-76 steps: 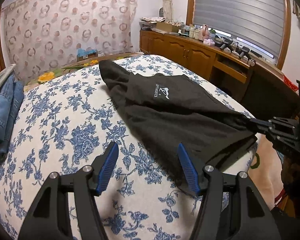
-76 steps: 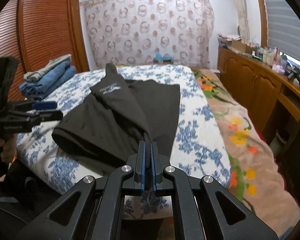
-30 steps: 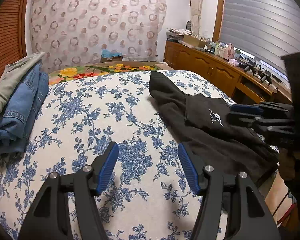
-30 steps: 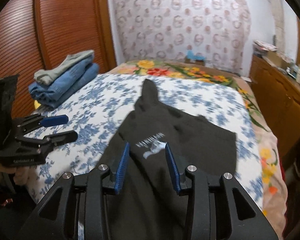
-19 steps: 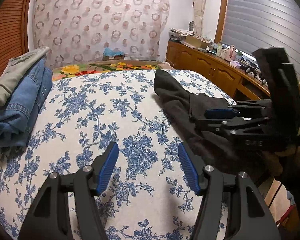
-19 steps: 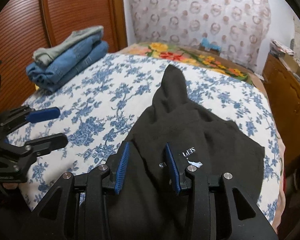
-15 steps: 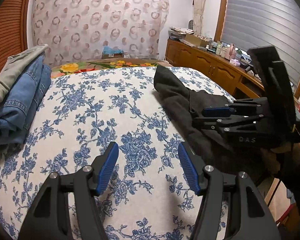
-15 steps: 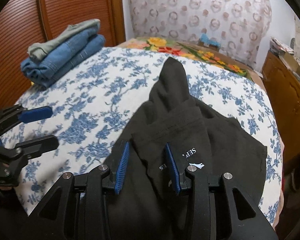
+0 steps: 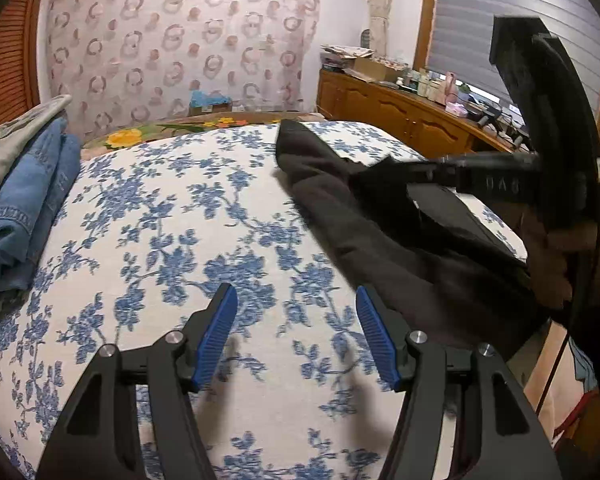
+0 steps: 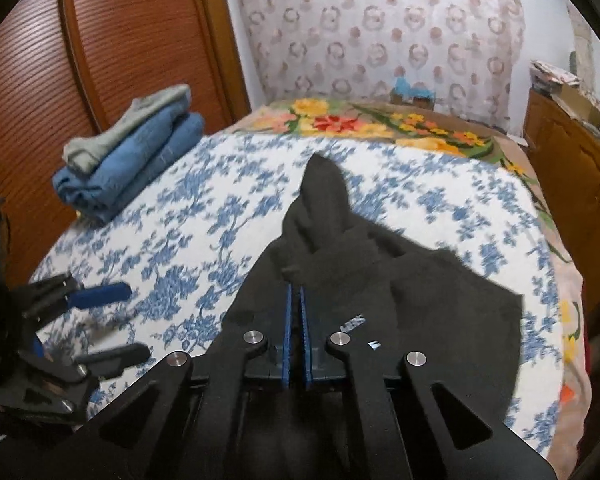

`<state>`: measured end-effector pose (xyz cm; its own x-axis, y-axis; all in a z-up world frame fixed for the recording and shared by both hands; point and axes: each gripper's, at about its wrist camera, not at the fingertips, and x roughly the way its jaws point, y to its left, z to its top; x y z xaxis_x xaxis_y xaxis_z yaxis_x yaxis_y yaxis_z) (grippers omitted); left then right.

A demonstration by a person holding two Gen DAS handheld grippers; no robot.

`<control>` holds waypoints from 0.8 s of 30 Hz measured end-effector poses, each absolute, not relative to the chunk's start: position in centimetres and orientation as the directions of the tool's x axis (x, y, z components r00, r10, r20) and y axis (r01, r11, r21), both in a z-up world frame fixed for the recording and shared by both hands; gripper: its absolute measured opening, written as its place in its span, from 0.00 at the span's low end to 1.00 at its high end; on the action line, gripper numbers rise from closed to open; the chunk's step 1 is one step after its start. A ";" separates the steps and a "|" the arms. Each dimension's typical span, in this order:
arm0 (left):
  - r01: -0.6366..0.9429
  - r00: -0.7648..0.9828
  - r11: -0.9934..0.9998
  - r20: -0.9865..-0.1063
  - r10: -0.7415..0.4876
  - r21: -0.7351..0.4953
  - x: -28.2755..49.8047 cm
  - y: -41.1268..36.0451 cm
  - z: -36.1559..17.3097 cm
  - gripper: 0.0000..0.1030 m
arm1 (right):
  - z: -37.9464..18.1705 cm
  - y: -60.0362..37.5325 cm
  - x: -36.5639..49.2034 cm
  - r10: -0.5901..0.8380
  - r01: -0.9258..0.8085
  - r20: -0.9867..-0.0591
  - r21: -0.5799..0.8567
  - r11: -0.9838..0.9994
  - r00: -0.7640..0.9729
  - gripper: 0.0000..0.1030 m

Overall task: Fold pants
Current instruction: 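Lay the folded part flat with the right tool and open it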

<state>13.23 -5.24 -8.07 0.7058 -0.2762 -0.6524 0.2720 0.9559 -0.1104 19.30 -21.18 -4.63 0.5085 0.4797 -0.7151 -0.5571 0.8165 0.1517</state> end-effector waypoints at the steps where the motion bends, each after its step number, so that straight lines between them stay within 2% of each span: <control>1: 0.281 0.704 0.954 -0.653 -0.280 -0.106 13.2 -5.6 -8.0 0.59 | -4.4 -21.4 19.3 0.476 -0.554 -0.712 0.146 0.820 0.517 0.02; 5: 0.310 0.693 0.946 -0.660 -0.291 -0.092 13.4 -6.9 -8.0 0.59 | -3.5 -23.2 19.9 0.446 -0.527 -0.710 0.123 0.841 0.545 0.01; 12: 0.350 0.666 0.934 -0.682 -0.302 -0.071 14.2 -8.9 -8.4 0.59 | -5.4 -25.2 22.1 0.339 -0.483 -0.769 0.045 0.874 0.541 0.01; 15: 0.331 0.676 0.943 -0.687 -0.267 -0.041 14.1 -9.1 -8.7 0.59 | -6.1 -26.4 23.1 0.303 -0.455 -0.782 0.028 0.890 0.544 0.01; 24: 0.329 0.663 0.944 -0.703 -0.257 -0.035 14.3 -9.3 -9.1 0.59 | -5.7 -30.0 24.7 0.290 -0.403 -0.762 0.041 0.914 0.580 0.01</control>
<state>14.31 -9.29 -9.12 0.6631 -0.2570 -0.7030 0.3288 0.9438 -0.0349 24.67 -29.98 -5.70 0.5796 0.2896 -0.7617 -0.4034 0.9141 0.0407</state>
